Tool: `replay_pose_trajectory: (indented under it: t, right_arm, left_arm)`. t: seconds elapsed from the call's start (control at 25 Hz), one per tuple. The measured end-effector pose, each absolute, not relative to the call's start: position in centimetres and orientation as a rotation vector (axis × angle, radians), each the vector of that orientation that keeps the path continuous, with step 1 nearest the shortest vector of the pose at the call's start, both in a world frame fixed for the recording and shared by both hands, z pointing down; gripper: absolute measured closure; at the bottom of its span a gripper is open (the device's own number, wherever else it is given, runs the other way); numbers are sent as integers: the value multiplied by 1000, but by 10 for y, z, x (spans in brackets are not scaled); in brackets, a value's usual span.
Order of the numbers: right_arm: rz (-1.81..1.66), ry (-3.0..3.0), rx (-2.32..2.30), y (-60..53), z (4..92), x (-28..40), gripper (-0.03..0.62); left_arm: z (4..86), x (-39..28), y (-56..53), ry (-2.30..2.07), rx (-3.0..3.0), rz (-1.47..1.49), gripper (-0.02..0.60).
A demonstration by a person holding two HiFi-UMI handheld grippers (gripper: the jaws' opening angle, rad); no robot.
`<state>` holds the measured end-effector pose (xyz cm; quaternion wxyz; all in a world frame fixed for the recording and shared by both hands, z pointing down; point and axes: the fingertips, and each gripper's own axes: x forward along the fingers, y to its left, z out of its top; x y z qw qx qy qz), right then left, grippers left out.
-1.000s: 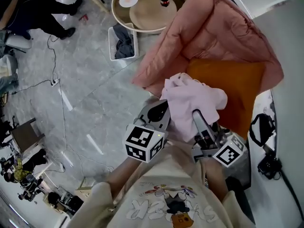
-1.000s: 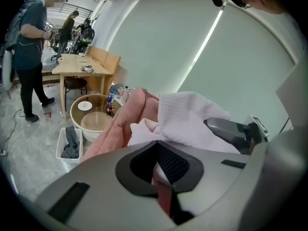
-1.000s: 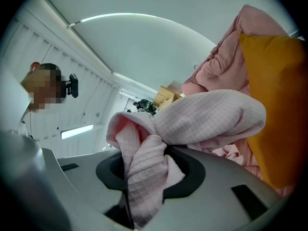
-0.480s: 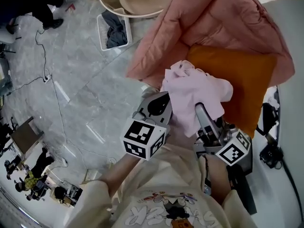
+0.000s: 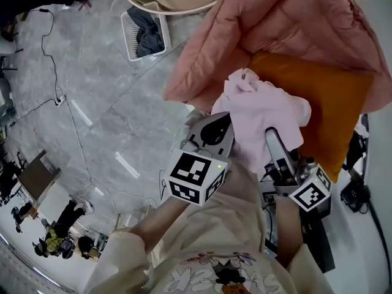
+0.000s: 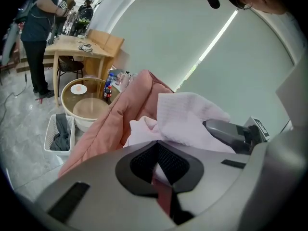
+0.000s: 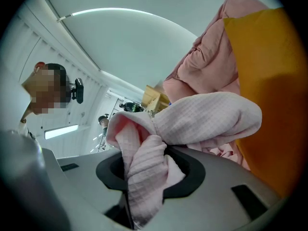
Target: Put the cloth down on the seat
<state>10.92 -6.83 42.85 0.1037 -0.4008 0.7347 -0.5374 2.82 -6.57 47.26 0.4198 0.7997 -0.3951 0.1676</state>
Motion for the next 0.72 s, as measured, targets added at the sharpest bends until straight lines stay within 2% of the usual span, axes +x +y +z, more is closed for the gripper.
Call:
replay_pose_trajectory:
  t: [0.72]
  right_arm:
    - [-1605,2066,-1272,-86,505,109,431]
  left_arm:
    - [540,20,-85,-905,2001,517,577]
